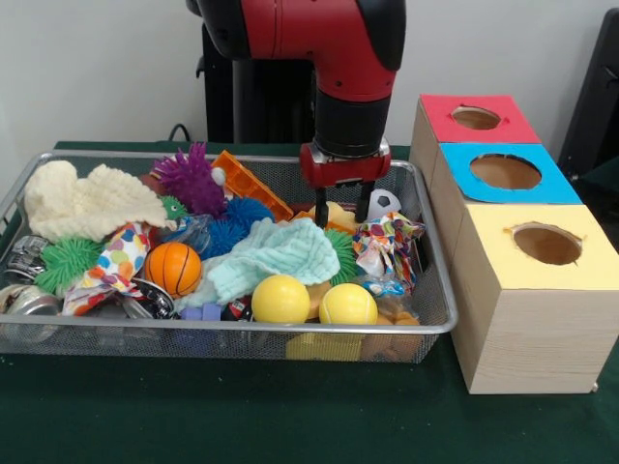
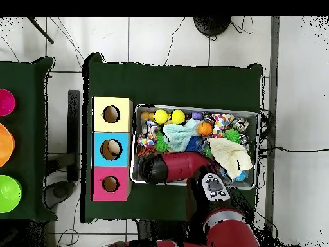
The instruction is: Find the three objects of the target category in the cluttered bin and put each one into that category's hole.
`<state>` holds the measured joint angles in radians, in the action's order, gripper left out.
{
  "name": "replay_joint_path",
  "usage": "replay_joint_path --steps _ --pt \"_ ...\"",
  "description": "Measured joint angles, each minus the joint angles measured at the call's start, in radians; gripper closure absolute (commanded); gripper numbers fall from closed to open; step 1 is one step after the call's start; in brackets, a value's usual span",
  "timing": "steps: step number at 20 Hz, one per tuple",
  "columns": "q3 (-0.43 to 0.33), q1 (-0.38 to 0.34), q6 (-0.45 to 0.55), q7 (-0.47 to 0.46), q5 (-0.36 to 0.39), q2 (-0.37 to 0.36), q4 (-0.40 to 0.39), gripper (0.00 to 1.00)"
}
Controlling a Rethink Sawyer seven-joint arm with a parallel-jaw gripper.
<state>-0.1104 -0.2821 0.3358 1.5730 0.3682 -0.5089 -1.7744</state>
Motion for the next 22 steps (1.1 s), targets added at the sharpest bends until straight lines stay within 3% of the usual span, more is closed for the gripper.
replay_joint_path --steps 22 --pt "0.0 -0.01 -0.038 0.0 0.055 -0.012 -0.055 0.0"
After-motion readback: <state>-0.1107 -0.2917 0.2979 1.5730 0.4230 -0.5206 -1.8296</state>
